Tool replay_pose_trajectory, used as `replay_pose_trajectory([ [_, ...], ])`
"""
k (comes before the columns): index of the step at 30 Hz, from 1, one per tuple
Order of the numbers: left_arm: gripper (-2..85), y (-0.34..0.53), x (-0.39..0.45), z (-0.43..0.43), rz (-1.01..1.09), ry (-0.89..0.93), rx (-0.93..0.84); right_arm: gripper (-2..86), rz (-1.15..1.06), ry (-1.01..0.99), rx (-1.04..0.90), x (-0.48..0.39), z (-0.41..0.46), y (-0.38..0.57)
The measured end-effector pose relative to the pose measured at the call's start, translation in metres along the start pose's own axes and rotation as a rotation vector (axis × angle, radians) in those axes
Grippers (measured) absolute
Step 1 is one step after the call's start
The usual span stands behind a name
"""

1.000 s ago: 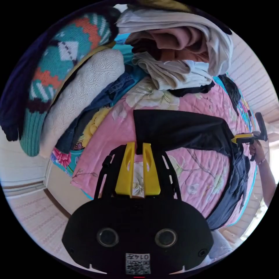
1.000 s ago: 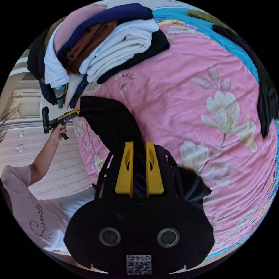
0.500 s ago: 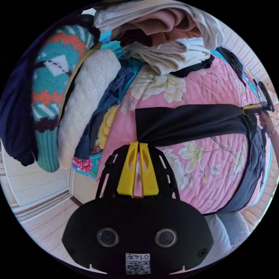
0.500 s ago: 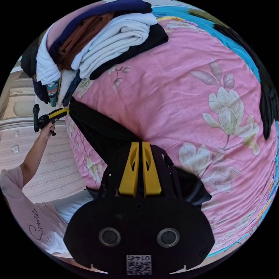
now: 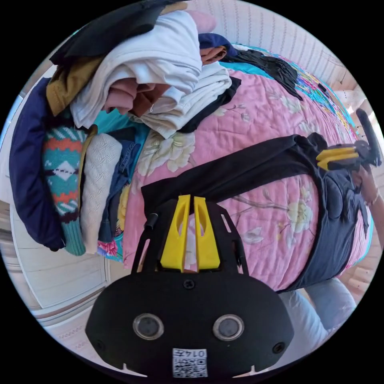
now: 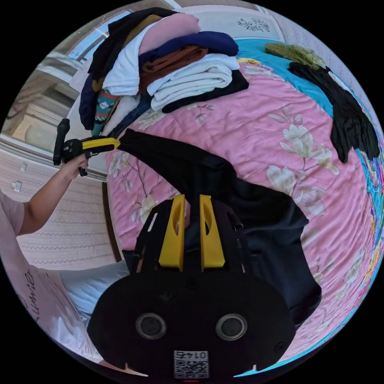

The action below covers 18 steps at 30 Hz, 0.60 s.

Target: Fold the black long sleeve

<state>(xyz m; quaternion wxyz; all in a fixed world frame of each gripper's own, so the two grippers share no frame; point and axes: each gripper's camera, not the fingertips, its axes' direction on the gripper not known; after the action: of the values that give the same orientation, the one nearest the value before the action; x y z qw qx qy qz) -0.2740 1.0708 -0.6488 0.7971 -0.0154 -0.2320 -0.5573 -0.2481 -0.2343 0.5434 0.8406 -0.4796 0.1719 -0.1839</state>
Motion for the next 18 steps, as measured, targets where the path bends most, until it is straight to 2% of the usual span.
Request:
replay_pose_trajectory([
  [3, -0.4, -0.017, 0.001, 0.022, 0.005, 0.030, -0.039, 7.1, 0.013, 0.024, -0.042, -0.002, 0.028, -0.002],
  [5, -0.4, -0.020, 0.003, 0.040, 0.020, 0.033, -0.102, 3.4, 0.043, -0.014, -0.085, 0.003, 0.035, 0.005],
  [11, -0.7, -0.007, 0.001, 0.039, -0.046, 0.131, -0.071, 2.3, -0.129, -0.166, -0.170, -0.001, 0.005, 0.049],
  [15, -0.3, 0.002, -0.015, 0.021, -0.097, 0.092, -0.033, 5.9, -0.126, -0.120, -0.156, 0.007, -0.012, 0.067],
  [18, 1.9, 0.000, -0.036, 0.027, -0.192, 0.063, -0.026, 7.0, -0.047, -0.041, -0.058, 0.027, -0.036, 0.078],
])
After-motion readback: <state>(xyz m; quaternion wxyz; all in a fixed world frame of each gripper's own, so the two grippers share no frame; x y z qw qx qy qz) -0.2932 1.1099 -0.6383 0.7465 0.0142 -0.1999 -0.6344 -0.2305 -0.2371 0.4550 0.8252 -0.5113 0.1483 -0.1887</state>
